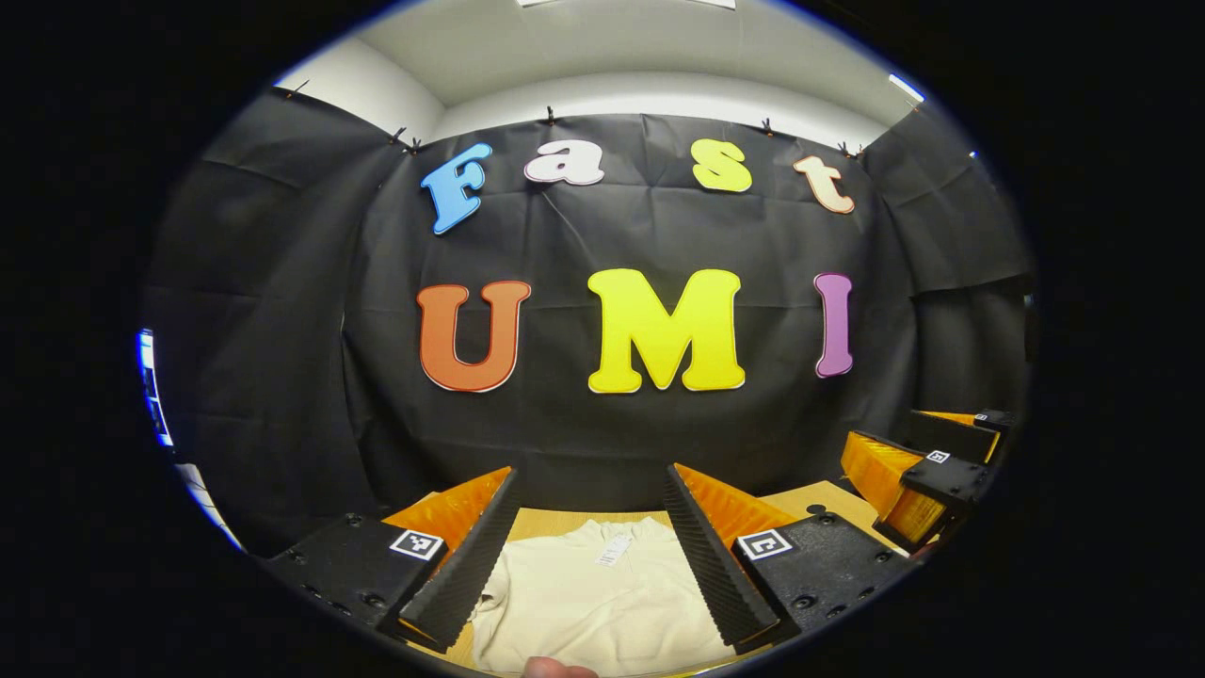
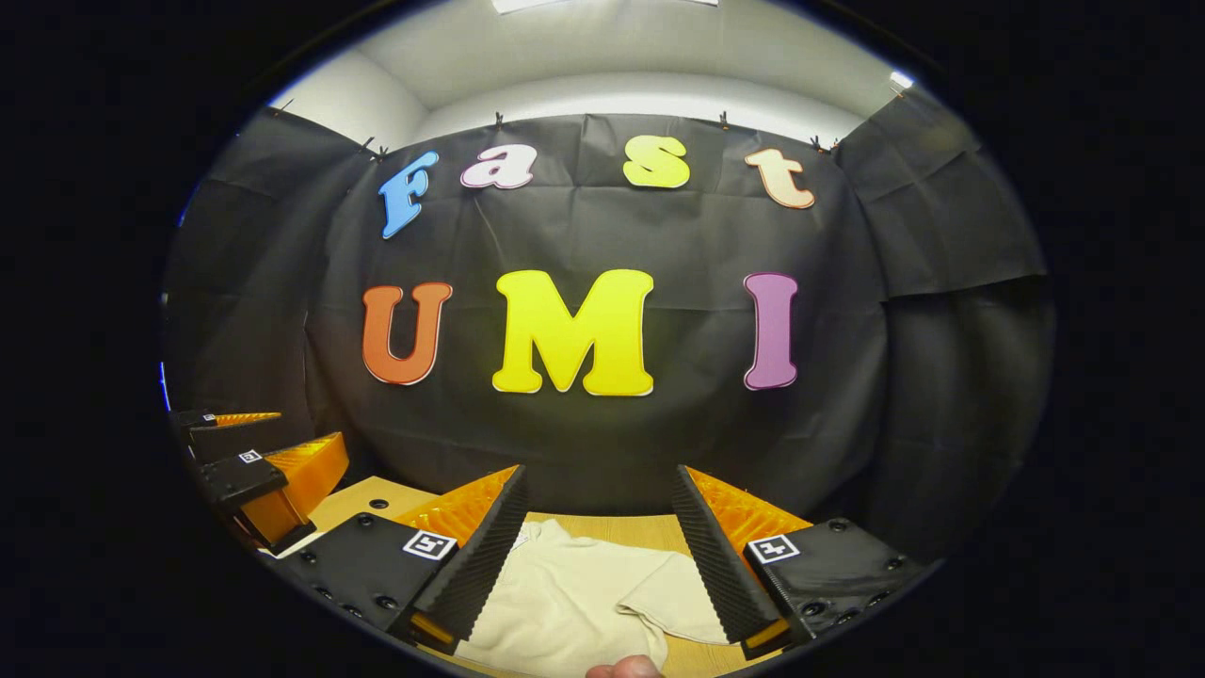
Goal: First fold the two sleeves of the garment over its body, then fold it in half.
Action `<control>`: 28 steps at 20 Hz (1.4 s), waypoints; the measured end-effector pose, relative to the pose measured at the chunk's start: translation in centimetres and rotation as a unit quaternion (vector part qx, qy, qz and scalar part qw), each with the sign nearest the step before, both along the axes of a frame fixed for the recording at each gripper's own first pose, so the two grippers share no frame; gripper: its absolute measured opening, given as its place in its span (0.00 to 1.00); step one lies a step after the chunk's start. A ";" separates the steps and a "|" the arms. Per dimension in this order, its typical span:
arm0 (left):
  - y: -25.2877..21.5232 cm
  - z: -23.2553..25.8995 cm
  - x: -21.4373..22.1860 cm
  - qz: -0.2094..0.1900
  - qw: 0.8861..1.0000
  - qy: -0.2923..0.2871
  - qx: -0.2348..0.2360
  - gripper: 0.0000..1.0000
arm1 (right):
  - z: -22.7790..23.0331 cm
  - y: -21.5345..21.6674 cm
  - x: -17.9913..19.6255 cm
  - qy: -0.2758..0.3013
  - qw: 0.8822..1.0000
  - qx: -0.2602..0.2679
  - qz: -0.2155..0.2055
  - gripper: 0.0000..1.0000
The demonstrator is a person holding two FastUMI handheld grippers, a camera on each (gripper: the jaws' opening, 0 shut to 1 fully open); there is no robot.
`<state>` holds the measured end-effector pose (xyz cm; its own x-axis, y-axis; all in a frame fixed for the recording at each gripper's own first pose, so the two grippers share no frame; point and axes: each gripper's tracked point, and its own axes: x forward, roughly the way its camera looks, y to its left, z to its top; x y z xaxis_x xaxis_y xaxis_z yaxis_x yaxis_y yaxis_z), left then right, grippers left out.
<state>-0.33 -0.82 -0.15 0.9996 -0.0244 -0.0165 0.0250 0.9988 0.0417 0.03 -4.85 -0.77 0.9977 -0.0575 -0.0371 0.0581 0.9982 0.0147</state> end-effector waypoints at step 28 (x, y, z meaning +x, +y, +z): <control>-2.0 -2.3 -1.3 -0.050 0.997 0.065 0.008 0.98 | -18.3 -27.3 -6.2 0.219 0.968 -0.015 -0.120 0.97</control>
<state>-1.60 -2.84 -2.46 0.9816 -0.1217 -0.1472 0.1299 0.9904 0.0478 -6.19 -32.13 -19.05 0.8447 -0.2931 -0.4480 0.2824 0.9549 -0.0923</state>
